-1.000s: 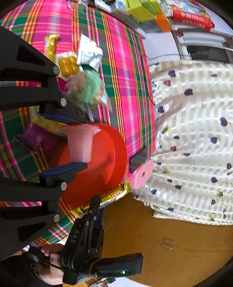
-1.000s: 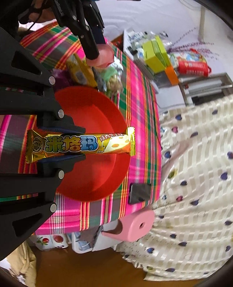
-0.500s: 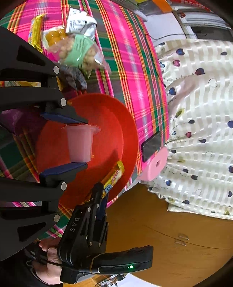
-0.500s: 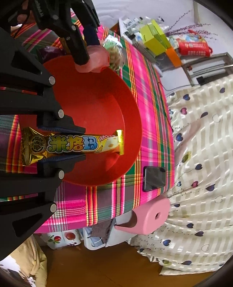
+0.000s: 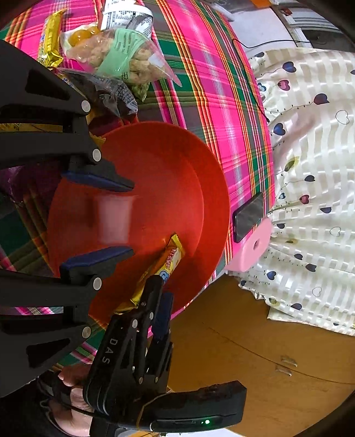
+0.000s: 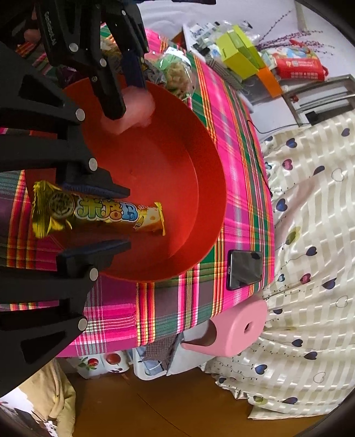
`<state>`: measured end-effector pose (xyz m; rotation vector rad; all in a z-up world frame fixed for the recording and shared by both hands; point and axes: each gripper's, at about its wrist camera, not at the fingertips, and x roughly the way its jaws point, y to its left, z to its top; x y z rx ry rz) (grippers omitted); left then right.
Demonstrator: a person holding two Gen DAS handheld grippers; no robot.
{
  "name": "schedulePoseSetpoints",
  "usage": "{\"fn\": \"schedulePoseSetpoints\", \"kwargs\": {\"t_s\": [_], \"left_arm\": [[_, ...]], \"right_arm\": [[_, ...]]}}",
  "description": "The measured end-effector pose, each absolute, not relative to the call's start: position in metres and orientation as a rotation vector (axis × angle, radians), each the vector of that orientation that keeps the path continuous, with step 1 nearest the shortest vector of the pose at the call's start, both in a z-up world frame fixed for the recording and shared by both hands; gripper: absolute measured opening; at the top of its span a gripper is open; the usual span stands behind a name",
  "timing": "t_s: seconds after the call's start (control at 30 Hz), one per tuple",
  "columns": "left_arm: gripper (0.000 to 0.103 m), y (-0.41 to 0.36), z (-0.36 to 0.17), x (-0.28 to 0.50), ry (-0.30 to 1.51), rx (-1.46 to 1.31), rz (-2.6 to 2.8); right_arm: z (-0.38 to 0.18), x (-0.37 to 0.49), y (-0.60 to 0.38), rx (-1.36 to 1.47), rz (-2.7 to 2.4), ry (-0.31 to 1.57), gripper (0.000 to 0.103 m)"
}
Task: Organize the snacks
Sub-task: 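Lower the wafer bar and pink cup into the red basket with both tools and release, then withdraw both tools from the basket toward the remaining snacks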
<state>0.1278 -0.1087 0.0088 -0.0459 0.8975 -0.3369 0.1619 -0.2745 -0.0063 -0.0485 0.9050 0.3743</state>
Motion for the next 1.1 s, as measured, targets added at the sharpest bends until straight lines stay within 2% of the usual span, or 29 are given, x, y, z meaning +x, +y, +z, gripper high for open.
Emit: {"fn": "schedulePoseSetpoints", "kwargs": {"t_s": [0.33, 1.1], "left_arm": [[0.043, -0.101, 0.019, 0.11, 0.863, -0.047, -0.326], [0.043, -0.055, 0.032, 0.049, 0.813, -0.124, -0.237]], "right_arm": [[0.009, 0.143, -0.275, -0.039, 0.38, 0.869, 0.038], [0.037, 0.078, -0.243, -0.089, 0.464, 0.807, 0.045]]}}
